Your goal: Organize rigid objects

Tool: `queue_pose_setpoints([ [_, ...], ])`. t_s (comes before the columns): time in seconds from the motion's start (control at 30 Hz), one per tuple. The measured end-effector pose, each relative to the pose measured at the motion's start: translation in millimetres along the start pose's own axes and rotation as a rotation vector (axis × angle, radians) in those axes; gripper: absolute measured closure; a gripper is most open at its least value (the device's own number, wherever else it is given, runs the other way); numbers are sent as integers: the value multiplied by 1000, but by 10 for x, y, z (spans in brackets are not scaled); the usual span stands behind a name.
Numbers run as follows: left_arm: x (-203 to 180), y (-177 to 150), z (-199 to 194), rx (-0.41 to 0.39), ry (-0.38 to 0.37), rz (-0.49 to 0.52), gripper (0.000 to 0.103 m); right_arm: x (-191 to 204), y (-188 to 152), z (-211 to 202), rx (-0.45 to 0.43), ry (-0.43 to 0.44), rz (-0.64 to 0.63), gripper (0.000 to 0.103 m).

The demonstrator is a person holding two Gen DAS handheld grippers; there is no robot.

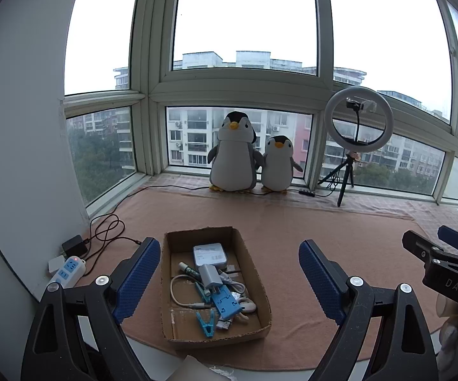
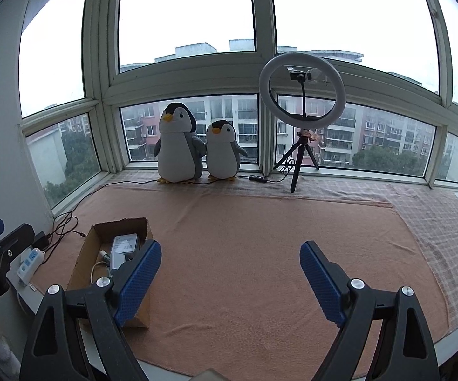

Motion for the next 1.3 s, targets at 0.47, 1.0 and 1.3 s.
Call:
queue_pose_setpoints([
  [0.47,24,-8,13,2,-1,-3,12,18,-7,4,3,-2,-3,16],
  [1.0,37,-19,42,1,5,-1,6,-13,-48,40,19,2,-5,16],
  [1.3,9,-48,87,5,13,16,6,-15,-65,92,37,6,-11,16],
])
Point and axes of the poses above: each gripper's, at about its wrist camera, not at the fingertips, and z roughly the way its jaws point, x to its left, y to its top, the point moved 2 cm from there along z, roughly the way its jaws point, and after that the axes turned 9 degrees about y, right-handed, at the moved point
